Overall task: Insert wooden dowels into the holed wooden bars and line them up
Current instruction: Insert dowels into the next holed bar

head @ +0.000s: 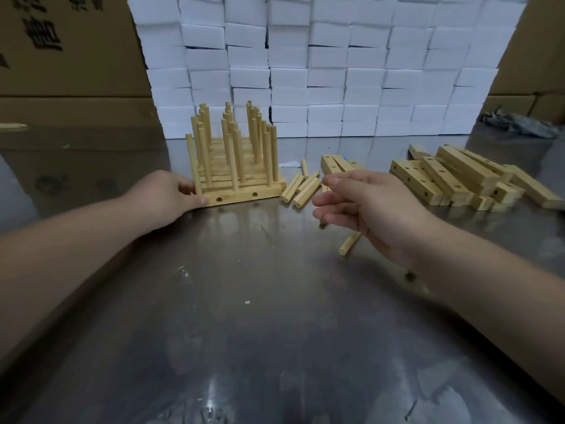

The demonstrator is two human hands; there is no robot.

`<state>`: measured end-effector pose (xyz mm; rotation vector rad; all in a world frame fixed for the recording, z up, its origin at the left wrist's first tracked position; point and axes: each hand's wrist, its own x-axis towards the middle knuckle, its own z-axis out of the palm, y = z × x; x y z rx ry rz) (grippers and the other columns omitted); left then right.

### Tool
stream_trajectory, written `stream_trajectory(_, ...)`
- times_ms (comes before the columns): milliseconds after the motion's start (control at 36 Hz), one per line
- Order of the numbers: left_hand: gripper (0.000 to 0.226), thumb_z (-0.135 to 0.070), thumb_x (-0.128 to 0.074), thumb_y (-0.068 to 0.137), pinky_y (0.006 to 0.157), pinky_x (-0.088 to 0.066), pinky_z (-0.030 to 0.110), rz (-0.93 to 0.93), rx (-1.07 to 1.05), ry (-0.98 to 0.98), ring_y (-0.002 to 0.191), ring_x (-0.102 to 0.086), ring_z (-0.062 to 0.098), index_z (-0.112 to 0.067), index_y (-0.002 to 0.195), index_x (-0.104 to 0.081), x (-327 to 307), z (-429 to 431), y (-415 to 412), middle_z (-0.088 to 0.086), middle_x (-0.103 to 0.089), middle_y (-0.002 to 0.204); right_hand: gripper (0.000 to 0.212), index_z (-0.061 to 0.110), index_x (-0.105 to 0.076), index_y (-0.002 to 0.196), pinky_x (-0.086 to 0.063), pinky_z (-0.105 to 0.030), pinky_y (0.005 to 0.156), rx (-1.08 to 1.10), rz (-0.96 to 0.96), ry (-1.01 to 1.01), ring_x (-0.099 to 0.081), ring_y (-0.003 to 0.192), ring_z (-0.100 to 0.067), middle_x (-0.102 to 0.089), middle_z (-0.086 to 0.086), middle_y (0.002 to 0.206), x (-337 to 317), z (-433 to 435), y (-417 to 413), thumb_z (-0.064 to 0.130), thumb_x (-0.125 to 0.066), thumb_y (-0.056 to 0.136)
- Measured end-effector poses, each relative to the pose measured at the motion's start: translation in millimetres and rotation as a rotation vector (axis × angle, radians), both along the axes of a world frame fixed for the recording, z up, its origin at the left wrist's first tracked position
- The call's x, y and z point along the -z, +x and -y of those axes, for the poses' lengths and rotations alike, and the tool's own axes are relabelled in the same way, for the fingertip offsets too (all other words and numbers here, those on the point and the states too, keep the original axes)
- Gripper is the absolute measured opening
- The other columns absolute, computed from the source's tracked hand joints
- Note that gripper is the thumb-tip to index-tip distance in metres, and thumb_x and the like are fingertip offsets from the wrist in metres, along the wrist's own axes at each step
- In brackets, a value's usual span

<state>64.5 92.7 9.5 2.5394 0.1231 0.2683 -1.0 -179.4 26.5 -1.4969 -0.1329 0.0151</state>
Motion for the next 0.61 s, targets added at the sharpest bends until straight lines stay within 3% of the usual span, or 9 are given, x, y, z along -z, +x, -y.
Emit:
stream_trajectory(139,0.034,-0.041,-0.073,0.075,0.076,-0.046,0.032,0.031,-0.034,0.029,0.087,-0.058,0.020,-0.019,0.096,-0.057,3.6,11.2,14.4,0.000,-0.062,0.094,0.008,0.010,-0.060,0.090,-0.056,-0.021,0.064,0.007,0.017,-0.016,-0.068,0.067,-0.016,-0.067,-0.007,0.072,1.0,0.7,1.9,0.013,-0.054,0.093)
stream_trajectory(250,0.048,-0.041,-0.069,0.078,0.067,-0.042,0.029,0.075,-0.057,0.034,0.079,-0.055,0.017,-0.018,0.117,-0.055,9.2,18.6,17.7,-0.006,-0.056,0.088,0.008,0.010,-0.060,0.092,-0.057,-0.022,0.064,0.007,0.020,-0.044,-0.068,0.067,-0.016,-0.067,-0.008,0.075,2.3,1.1,2.9,0.014,-0.054,0.093)
stream_trajectory(417,0.047,-0.047,-0.062,0.081,0.073,-0.040,0.028,0.093,-0.100,0.099,0.098,-0.055,0.022,-0.022,0.120,-0.060,14.9,18.3,20.0,0.001,-0.061,0.112,0.007,0.011,-0.060,0.094,-0.056,-0.022,0.063,0.002,0.034,-0.073,-0.067,0.068,-0.018,-0.067,-0.009,0.076,2.7,1.7,3.2,0.015,-0.054,0.094)
stream_trajectory(611,0.036,-0.046,-0.052,0.083,0.067,-0.037,0.028,0.105,-0.195,0.258,0.097,-0.054,0.024,-0.026,0.110,-0.064,13.4,22.6,13.1,0.002,-0.063,0.110,0.008,0.011,-0.060,0.095,-0.056,-0.022,0.062,0.015,0.039,-0.081,-0.067,0.067,-0.017,-0.067,-0.008,0.075,1.3,2.8,3.1,0.013,-0.052,0.094)
